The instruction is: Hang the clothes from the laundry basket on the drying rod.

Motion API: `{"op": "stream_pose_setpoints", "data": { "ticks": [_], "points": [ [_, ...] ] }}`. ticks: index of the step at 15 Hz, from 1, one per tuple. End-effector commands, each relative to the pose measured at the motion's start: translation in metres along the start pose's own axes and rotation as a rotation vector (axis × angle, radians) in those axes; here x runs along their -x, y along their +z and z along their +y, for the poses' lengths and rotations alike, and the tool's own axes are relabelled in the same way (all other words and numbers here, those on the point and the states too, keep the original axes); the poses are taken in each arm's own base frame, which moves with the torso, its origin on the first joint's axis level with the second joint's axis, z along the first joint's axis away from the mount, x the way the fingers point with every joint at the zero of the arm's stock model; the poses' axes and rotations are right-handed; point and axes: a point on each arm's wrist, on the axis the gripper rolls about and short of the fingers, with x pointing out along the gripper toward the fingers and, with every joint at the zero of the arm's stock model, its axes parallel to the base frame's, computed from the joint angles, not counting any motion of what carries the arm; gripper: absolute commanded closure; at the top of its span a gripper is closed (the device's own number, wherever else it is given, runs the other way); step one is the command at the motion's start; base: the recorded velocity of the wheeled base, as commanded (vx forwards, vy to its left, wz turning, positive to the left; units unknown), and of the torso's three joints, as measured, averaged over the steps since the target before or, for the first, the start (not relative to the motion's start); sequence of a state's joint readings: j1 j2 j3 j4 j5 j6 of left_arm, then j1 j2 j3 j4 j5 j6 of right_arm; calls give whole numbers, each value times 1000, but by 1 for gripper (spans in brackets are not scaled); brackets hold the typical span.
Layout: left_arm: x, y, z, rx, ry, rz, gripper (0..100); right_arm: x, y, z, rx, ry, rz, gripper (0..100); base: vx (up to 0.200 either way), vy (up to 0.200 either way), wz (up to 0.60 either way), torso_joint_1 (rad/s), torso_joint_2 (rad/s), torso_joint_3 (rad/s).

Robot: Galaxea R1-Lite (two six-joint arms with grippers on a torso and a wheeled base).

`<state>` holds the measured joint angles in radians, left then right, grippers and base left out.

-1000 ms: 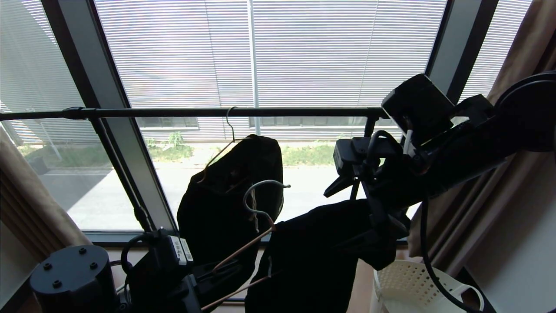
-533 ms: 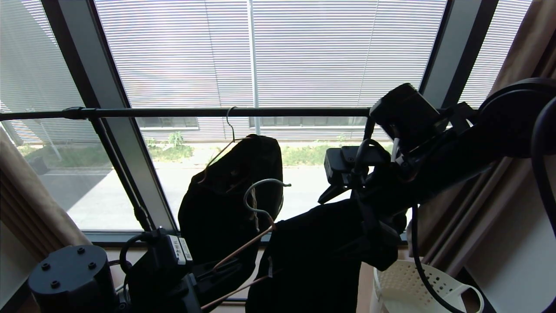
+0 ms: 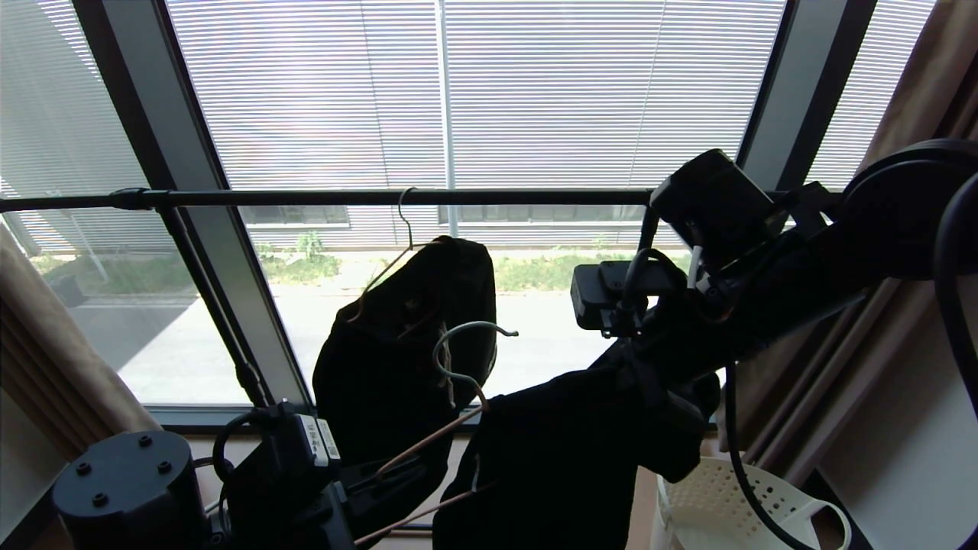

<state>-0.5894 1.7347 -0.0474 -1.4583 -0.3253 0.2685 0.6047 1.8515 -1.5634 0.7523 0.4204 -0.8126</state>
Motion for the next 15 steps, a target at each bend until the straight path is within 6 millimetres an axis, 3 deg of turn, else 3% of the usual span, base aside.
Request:
{"op": "stream_pose_setpoints", "data": {
  "ticks": [1, 7, 8, 15],
  "points": [
    [0, 0, 0, 1, 0, 1, 100, 1, 0, 1, 2, 0, -2, 100, 0, 0, 0, 0, 0, 0],
    [1, -2, -1, 2, -4, 9, 100, 2, 0, 2, 2, 0, -2, 100, 0, 0, 0, 0, 0, 0],
    [1, -2, -1, 2, -4, 9, 0, 2, 0, 2, 3, -1, -3, 100, 0, 0, 0, 0, 0, 0],
    [-2, -2, 3, -1, 18, -20, 0, 4, -1, 3, -5, 2, -1, 100, 0, 0, 0, 0, 0, 0]
  ]
}}
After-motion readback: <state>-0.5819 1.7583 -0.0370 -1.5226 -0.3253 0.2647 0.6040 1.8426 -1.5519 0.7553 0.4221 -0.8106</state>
